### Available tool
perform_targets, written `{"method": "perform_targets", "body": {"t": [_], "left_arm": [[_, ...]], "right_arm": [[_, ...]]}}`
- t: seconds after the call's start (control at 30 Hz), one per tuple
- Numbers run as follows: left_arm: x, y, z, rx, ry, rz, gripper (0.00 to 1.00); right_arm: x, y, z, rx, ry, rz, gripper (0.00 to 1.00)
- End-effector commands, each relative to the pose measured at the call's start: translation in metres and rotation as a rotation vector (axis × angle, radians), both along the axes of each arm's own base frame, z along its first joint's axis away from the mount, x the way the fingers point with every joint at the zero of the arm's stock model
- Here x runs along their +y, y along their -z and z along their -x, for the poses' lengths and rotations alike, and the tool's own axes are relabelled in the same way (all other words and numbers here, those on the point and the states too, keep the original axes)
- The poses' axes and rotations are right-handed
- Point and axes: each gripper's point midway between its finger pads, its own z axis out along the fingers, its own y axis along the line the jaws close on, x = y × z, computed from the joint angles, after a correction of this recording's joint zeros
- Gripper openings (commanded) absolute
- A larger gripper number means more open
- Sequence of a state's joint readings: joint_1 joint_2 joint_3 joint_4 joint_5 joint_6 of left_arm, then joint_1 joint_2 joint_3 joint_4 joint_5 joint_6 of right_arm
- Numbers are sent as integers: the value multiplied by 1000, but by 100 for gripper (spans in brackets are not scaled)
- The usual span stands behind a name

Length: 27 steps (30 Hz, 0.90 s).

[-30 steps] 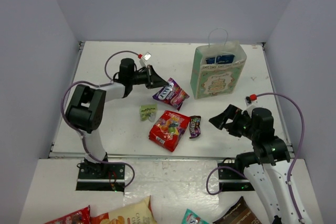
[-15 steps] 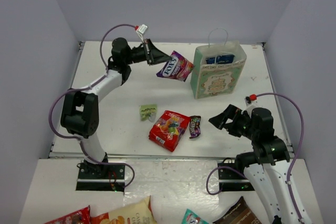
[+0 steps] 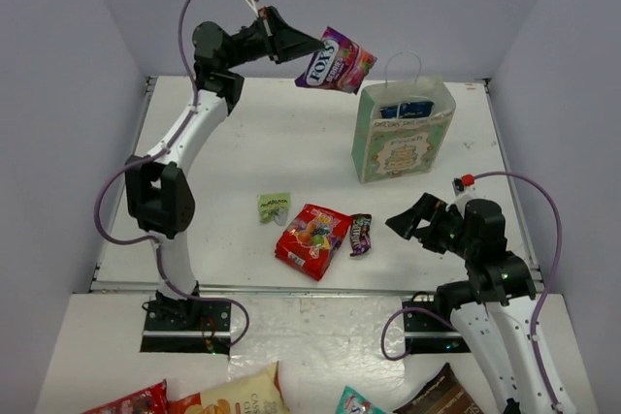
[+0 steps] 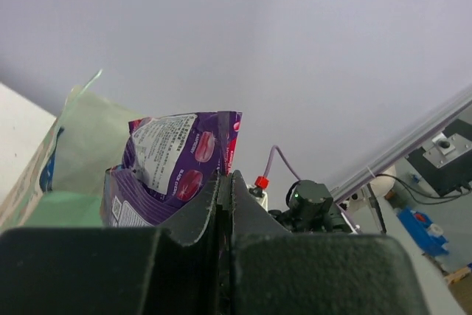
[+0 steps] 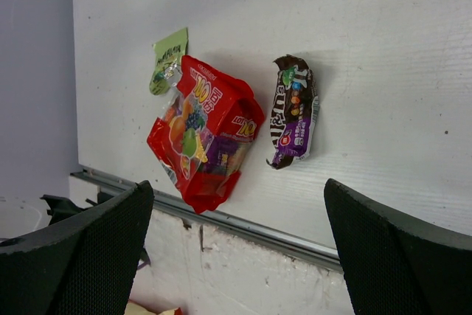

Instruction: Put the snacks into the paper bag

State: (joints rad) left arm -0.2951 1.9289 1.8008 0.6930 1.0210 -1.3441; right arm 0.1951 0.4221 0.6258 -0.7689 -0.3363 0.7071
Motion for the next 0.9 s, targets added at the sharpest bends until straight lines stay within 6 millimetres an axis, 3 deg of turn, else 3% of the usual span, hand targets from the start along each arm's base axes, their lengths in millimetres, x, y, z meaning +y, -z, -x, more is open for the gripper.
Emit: {"method": "perform_targets", "body": {"t": [0.0,0.1,0.13,0.33,0.87], "left_arm": [[-2,-49,8,-96,18,72,0],[-9,-55,2,-84,33,93,0],[-10,-65,3,-105,30,111,0],[-31,-70,-5,-98,39,142,0],[-92,-24,-12,-22,65,140,0]], "right_arm": [[4,-10,-2,-39,-19,-24,97],[4,-11,-2,-41,-17,-25,97],[4,-11,-2,-41,-18,-25,97],[3,-12,-1,-45,-13,-20,97],[1,-12,3,-49,-11,-19,97]]}}
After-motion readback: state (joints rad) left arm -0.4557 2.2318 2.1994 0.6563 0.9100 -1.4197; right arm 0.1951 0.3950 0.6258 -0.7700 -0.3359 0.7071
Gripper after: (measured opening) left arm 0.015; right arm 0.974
